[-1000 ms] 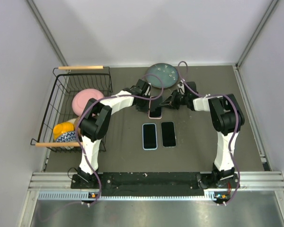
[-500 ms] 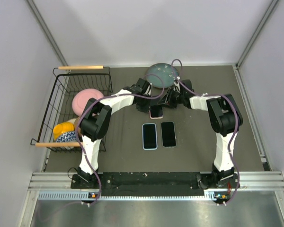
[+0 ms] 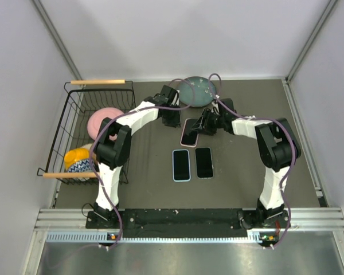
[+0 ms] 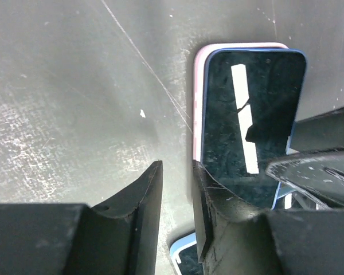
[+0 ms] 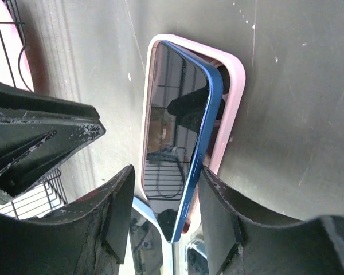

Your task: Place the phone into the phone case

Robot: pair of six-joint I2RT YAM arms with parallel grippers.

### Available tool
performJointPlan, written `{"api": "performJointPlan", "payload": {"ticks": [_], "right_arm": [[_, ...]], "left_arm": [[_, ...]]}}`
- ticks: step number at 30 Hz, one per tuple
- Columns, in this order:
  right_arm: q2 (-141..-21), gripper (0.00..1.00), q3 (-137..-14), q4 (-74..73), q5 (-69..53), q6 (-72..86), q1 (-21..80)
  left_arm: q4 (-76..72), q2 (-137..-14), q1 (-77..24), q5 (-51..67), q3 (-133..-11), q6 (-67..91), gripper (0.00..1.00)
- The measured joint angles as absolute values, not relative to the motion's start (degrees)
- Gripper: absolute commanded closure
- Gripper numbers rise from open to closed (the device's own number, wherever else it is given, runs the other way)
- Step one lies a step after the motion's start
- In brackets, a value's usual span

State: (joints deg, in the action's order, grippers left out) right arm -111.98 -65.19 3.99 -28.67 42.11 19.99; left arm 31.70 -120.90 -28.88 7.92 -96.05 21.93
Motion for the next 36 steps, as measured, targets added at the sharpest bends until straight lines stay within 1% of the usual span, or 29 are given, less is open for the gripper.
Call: {"api": "performJointPlan", "payload": {"ticks": [2, 3, 5, 13, 16, 22, 28, 30, 31, 32, 34, 36], "right_arm": [[-111.0, 0.48, -65.1, 2.6, -27.7, 42.0, 20.1], [-110.4, 0.43, -65.1, 2.0, -27.0, 41.9, 20.1], [-109.5, 0.39, -65.1, 1.2, -26.0, 41.6, 20.1], [-106.8, 0.38, -64.2, -0.4, -22.6, 41.1, 20.1], [-106.5, 0.39, -64.1, -1.1, -21.5, 41.1, 20.1], [-106.7, 0.44, -64.1, -1.2, -21.5, 41.1, 20.1], [-109.7, 0.48, -63.1, 2.5, -23.1, 42.6, 20.1], [-110.7, 0.53, -62.2, 3.9, -24.1, 43.6, 20.1], [-110.7, 0.57, -62.2, 4.4, -24.2, 43.8, 20.1], [-110.8, 0.64, -62.2, 5.1, -24.1, 44.0, 20.1], [-111.2, 0.68, -61.9, 6.2, -23.8, 44.1, 20.1], [-112.0, 0.7, -61.8, 6.7, -23.8, 44.5, 20.1]], "left_arm": [[31.7, -120.9, -28.6, 7.9, -96.1, 22.1, 0.6], [31.7, -120.9, -28.4, 8.0, -96.1, 22.2, 0.6], [31.4, -120.9, -28.2, 8.3, -96.1, 22.2, 0.57], [29.8, -120.9, -28.2, 13.6, -96.9, 20.4, 0.54], [29.2, -120.9, -28.2, 15.7, -97.1, 19.5, 0.54], [28.5, -123.2, -28.2, 18.0, -98.7, 18.6, 0.54], [28.5, -125.7, -28.2, 18.9, -98.9, 17.8, 0.54], [28.6, -126.7, -28.2, 19.0, -99.4, 17.9, 0.54], [28.8, -127.3, -28.2, 19.0, -99.9, 17.9, 0.55], [28.8, -128.0, -28.2, 19.0, -100.3, 17.9, 0.55], [28.8, -128.9, -28.2, 19.1, -100.5, 18.3, 0.55], [28.9, -129.0, -28.2, 19.0, -100.7, 18.4, 0.57]]}}
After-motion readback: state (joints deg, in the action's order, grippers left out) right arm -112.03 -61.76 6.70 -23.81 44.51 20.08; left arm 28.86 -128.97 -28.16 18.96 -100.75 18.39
